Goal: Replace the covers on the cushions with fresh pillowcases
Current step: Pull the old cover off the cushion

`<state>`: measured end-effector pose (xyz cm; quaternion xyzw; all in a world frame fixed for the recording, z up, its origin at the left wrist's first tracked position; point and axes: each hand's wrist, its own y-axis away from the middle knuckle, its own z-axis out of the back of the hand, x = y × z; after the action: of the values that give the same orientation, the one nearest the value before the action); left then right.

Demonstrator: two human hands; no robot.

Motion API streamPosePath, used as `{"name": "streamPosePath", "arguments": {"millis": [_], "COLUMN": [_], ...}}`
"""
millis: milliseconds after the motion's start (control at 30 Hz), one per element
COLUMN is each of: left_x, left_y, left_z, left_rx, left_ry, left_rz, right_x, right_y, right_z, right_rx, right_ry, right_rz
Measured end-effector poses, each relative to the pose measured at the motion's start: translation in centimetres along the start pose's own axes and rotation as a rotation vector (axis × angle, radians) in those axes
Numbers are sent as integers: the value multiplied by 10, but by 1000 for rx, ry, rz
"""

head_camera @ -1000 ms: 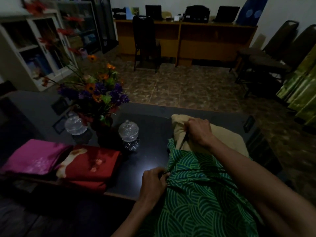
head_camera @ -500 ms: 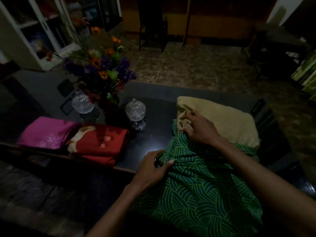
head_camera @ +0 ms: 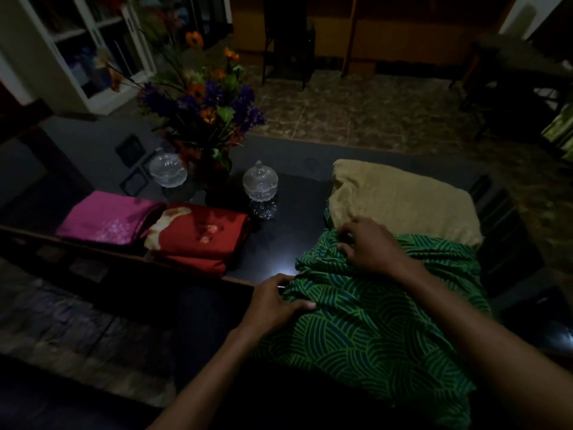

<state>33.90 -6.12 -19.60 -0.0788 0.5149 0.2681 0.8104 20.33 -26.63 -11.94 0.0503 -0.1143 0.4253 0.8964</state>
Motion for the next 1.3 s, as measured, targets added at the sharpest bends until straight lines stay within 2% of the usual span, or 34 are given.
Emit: {"name": "streamPosePath", "arguments": {"millis": [67,133,267,367,500,600,700,867,967,1033,1167,1233,1300], "left_x": [8,13,26,35,49,44,23,-47,-89,-109,-127,-128,-135], "left_y": [8,17,27,37,56,54,30,-51,-109,-136,-168,-175,-182], "left_z": [4,7,7,6,11,19,35,26,-3,-24,-56,-59,-60], "left_rx": [-2,-33,-145,-193,-145,-42,73,-106,-71,-13,-10,-35,-41], "left_ry": [22,16,-18,-65,-102,-161,-225,-198,-162,-244,-397,-439,-463], "left_rz": [-11,-26,-47,-72,-94,-43,-61,-233,-144,-132,-156,-135,-165], "right_x": [7,16,26,24,28,34,35,23,12,4,-24,-30,-35], "right_y": [16,34,64,62,55,56,63,71,68,65,62,62,65], "right_z": [-9,-17,-47,-53,-49,-48,-51,-50,-40,-34,-22,-19,-18], "right_rx": [-110,-223,-122,-149,-162,-175,-224,-266,-355,-330,-370,-325,-226], "right_ry": [62,10,44,25,24,8,-21,-167,-124,-69,-106,-117,-78], "right_rz": [53,115,198,170,126,90,87,130,19,-87,-209,-239,-189]}}
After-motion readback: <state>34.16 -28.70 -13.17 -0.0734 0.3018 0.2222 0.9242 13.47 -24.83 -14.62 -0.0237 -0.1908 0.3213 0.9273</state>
